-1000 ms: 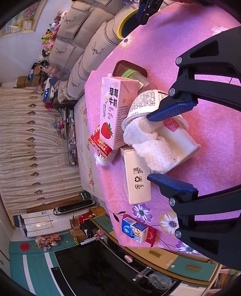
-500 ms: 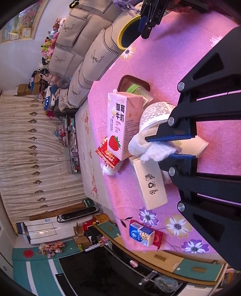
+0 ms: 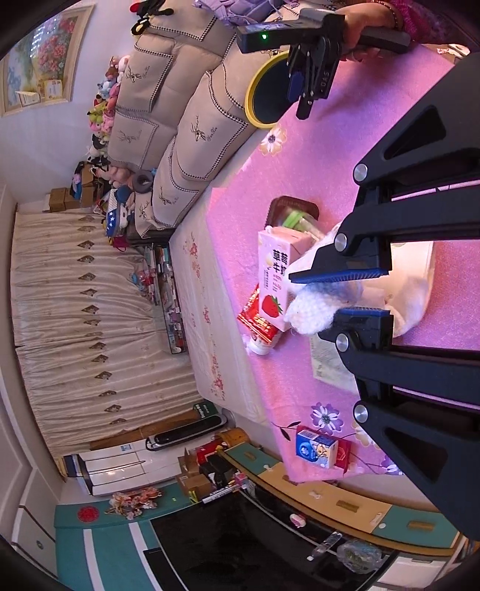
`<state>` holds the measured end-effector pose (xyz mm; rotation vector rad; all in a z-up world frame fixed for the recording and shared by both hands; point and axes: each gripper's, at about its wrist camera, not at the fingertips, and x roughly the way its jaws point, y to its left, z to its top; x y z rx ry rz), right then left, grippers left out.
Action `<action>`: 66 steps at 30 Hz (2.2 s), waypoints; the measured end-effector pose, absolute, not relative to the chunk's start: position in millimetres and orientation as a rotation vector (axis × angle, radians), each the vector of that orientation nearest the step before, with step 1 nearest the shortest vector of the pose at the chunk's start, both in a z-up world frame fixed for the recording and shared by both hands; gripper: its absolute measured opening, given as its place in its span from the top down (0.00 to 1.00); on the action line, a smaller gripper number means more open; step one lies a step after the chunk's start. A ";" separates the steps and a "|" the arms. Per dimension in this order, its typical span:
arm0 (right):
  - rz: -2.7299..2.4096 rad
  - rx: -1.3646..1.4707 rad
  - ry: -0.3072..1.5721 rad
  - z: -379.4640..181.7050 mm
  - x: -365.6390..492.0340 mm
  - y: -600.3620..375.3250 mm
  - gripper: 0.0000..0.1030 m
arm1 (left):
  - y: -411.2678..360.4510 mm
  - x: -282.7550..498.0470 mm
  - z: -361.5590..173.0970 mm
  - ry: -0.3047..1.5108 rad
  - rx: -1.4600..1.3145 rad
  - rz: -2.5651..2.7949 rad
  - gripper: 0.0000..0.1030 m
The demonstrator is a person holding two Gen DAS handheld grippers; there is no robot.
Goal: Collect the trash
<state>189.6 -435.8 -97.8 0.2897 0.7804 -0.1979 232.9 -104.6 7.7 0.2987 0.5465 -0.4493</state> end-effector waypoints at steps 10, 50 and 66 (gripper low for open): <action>-0.197 0.290 0.780 -97.9 190.1 -436.0 0.53 | -108.7 210.3 41.3 0.487 0.294 -0.450 0.90; -0.359 0.308 0.666 -64.3 75.6 -526.7 0.53 | -283.7 128.4 149.8 0.385 0.371 -0.779 0.95; -0.511 0.427 0.658 -85.1 14.5 -618.0 0.53 | -510.2 165.3 34.6 0.597 0.499 -0.982 0.95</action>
